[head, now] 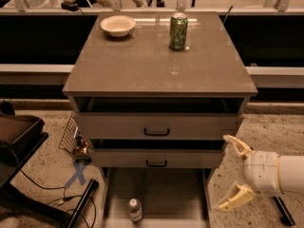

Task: Pick blue plastic bottle from bottom drawer and place on counter

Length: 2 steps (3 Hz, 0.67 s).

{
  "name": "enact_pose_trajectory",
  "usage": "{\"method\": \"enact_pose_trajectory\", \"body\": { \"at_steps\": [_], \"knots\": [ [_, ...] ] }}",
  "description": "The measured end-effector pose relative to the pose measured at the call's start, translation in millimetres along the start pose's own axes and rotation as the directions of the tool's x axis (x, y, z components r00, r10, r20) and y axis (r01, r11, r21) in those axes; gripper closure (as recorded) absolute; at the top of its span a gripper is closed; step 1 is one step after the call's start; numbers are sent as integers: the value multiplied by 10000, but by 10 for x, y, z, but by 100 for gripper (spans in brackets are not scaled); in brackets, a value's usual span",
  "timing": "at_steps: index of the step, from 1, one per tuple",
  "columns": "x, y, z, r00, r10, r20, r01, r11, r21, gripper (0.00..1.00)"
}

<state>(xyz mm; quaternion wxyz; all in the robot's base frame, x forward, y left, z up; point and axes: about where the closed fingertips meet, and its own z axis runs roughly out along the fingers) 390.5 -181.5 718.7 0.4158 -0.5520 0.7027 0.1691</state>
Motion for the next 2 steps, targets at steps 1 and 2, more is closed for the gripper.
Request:
{"method": "enact_pose_trajectory", "body": {
  "at_steps": [1,2],
  "knots": [
    [-10,-1,-3,10000,41,-15,-41,10000,2,0],
    [68,30,119,9997,166,165,-164,9998,-99,0]
  ]
}}
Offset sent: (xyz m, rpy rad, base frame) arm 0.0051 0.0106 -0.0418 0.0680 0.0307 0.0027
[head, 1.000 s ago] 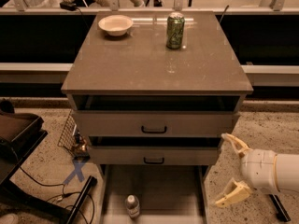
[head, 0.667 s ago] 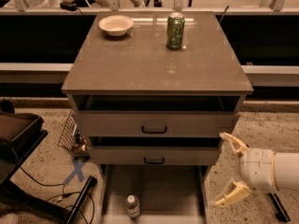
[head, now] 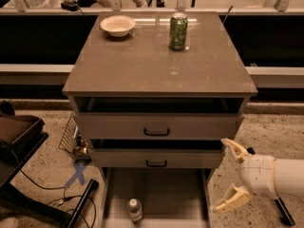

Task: Pick blue plastic bottle from bottom drawer and place on counter

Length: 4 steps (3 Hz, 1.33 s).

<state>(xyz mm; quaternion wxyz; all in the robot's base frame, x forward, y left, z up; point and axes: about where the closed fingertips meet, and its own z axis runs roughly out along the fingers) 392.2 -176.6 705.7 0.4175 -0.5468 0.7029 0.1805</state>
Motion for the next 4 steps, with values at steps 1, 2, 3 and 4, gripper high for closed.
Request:
{"method": "enact_pose_trajectory", "body": {
  "at_steps": [1,2,3,4],
  "knots": [
    [312,142,383,9973,219,708,-207,9996,-176,0],
    [714,325,861,9910,83,1339,-38,9994,-343,0],
    [1229,502,1452,9906,191,1355,-105,9979,-637,0],
    [1748,721,2149,9908,592,1218,-453,9924,-1141,0]
  ]
}}
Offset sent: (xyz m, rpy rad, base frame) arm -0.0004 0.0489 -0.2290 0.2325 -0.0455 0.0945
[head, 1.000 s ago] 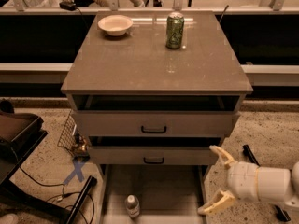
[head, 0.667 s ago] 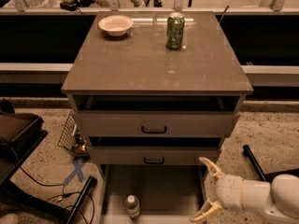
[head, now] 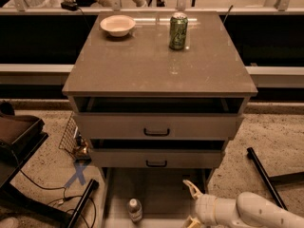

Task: Pick blue plastic bottle from bottom drawer and place on counter

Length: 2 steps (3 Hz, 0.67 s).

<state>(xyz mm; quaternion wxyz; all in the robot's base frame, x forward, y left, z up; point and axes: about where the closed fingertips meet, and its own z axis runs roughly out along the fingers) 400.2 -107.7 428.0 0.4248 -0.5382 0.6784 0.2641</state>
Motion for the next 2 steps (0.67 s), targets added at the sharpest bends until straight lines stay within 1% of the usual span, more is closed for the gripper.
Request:
{"method": "enact_pose_trajectory", "body": {
  "at_steps": [1,2],
  "knots": [
    [283,117,278,9992,389,-45,-390,9992,-128,0],
    [315,150,321,9989,477,-14,-477,9987,-168,0]
  ]
}}
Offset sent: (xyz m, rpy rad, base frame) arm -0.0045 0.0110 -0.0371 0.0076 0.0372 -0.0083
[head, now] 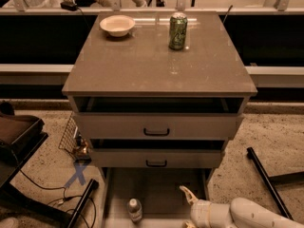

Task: Pick blue plastic bottle from bottom drawer and place on counter

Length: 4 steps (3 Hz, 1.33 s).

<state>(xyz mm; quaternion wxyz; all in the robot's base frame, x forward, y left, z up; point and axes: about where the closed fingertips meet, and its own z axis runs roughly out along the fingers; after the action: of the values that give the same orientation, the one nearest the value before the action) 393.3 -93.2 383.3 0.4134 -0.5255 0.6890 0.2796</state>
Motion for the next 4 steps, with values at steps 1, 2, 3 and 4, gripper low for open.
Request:
{"method": "enact_pose_trajectory", "body": {
  "at_steps": [1,2,3,4],
  "knots": [
    [55,11,80,9995,260,161,-259,9996,-103,0],
    [100,3,211,9987,352,359,-341,9990,-297,0],
    [224,-138,693,9887,501,1413,-411,9970,-660,0],
    [342,-104,1261,9575,775,2779,-423,9905,-1306,0]
  ]
}}
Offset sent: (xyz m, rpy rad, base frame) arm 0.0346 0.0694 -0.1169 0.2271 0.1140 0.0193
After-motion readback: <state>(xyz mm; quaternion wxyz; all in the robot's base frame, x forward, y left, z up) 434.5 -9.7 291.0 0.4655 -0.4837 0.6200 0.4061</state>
